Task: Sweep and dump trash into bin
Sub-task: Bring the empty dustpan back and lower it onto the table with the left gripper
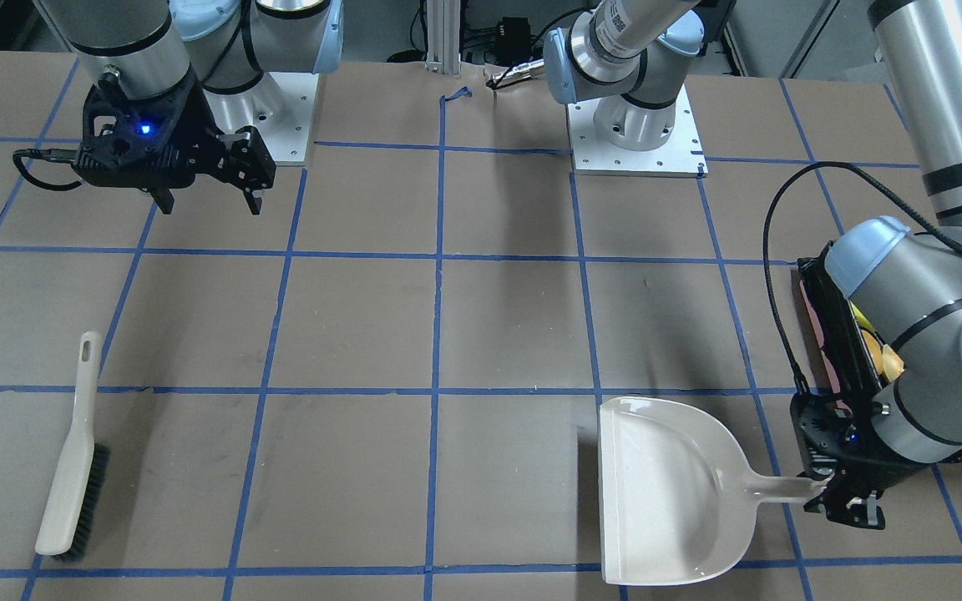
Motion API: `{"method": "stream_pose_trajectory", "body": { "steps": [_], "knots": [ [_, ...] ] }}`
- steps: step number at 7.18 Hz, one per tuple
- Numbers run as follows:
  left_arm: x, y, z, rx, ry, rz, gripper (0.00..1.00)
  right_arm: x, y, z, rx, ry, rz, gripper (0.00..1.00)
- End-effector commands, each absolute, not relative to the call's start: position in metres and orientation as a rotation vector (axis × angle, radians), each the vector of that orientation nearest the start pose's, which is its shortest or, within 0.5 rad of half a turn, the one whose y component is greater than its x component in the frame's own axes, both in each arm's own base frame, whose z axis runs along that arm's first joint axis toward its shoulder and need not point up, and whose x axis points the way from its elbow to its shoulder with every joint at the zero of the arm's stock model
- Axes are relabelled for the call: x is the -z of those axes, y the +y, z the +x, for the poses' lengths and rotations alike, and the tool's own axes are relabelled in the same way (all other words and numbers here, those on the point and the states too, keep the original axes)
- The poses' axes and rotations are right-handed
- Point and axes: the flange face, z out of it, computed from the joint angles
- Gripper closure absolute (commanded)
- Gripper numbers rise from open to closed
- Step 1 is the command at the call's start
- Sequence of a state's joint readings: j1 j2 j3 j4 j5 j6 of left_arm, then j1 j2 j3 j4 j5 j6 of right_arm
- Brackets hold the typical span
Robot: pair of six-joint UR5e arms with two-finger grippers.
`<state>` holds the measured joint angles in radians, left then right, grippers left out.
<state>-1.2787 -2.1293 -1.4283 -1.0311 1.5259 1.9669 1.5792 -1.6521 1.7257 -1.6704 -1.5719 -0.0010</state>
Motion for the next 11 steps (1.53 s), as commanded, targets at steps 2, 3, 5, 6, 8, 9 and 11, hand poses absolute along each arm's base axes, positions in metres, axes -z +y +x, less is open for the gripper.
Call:
{"method": "stream_pose_trajectory", "body": {
  "steps": [2, 3, 5, 6, 8, 9, 11],
  "knots": [
    [-0.249, -0.714, 0.039, -0.125, -2.150, -2.380, 1.00, -0.460, -0.458, 0.137, 0.039, 3.143, -0.017, 0.00],
    [-0.249, -0.714, 0.024, -0.078, -2.141, -2.410, 1.00, -0.460, -0.458, 0.137, 0.041, 3.143, -0.017, 0.00],
    [-0.247, -0.713, 0.021, -0.060, -2.132, -2.435, 1.00, -0.459, -0.458, 0.137, 0.036, 3.143, -0.014, 0.00],
    [-0.246, -0.713, 0.021, -0.061, -2.132, -2.436, 1.00, -0.460, -0.458, 0.136, 0.039, 3.143, -0.012, 0.00],
    [-0.242, -0.713, 0.021, -0.055, -2.135, -2.425, 1.00, -0.460, -0.459, 0.136, 0.039, 3.143, -0.012, 0.00],
    [-0.241, -0.713, 0.020, -0.053, -2.136, -2.421, 1.00, -0.459, -0.458, 0.136, 0.036, 3.143, -0.014, 0.00],
    [-0.240, -0.711, 0.020, -0.048, -2.134, -2.415, 1.00, -0.459, -0.458, 0.136, 0.036, 3.143, -0.014, 0.00]
  ]
}}
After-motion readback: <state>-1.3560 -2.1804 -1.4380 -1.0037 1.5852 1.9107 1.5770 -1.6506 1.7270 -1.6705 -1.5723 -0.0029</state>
